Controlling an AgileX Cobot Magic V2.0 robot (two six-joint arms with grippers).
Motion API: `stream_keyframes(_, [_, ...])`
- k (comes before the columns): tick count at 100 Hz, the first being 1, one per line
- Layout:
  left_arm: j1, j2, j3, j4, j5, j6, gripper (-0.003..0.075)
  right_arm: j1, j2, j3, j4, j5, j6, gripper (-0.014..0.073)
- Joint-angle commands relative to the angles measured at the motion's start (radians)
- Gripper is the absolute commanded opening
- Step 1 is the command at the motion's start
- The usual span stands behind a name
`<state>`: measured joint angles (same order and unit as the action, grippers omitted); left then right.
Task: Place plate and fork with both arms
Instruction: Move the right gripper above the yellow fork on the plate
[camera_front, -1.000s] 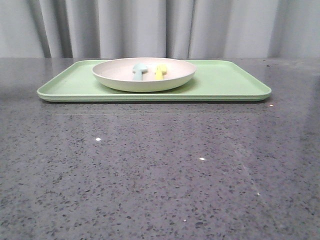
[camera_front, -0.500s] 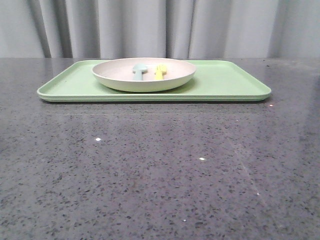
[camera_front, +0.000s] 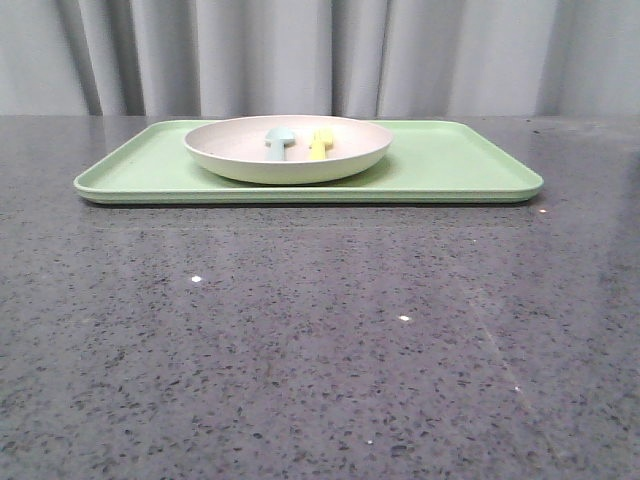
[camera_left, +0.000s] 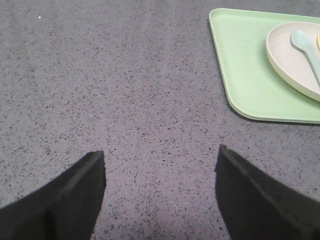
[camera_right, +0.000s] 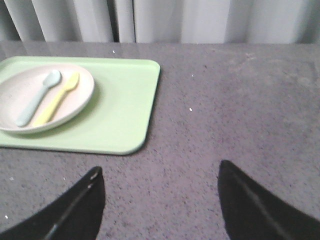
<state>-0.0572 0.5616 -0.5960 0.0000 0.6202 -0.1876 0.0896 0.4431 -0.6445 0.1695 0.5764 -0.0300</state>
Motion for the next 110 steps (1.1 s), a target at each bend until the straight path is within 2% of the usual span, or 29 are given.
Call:
stream_keyframes(1, [0.004,0.000,-0.026,-0.009,-0.073,-0.009,0.0462,-0.002,0.032,-0.041,0.044,-0.127,-0.004,0.0490])
stream_keyframes(21, [0.004,0.000,-0.026,-0.009,-0.073,-0.009,0.0462,0.029,0.201,-0.163,0.059,-0.077,-0.021,0.0490])
stream_keyframes(52, [0.004,0.000,-0.026,-0.007,-0.073,-0.009,0.0462,0.242,0.551,-0.482,0.059,-0.091,-0.055,0.0490])
stream_keyframes(71, [0.004,0.000,-0.026,-0.007,-0.073,-0.009,0.0462,0.330,0.798,-0.695,0.059,-0.071,-0.055,0.0487])
stream_keyframes(81, [0.004,0.000,-0.026,-0.007,-0.073,-0.009,0.0462,0.366,0.916,-0.817,0.059,-0.033,-0.038,0.0479])
stream_keyframes(92, [0.004,0.000,-0.026,-0.007,-0.073,-0.009,0.0462,0.393,1.034,-0.954,0.045,0.031,0.002,0.0414])
stream_keyframes(110, [0.004,0.000,-0.026,-0.007,-0.073,-0.009,0.0462,0.427,1.205,-1.157,-0.057,0.152,0.109,0.0385])
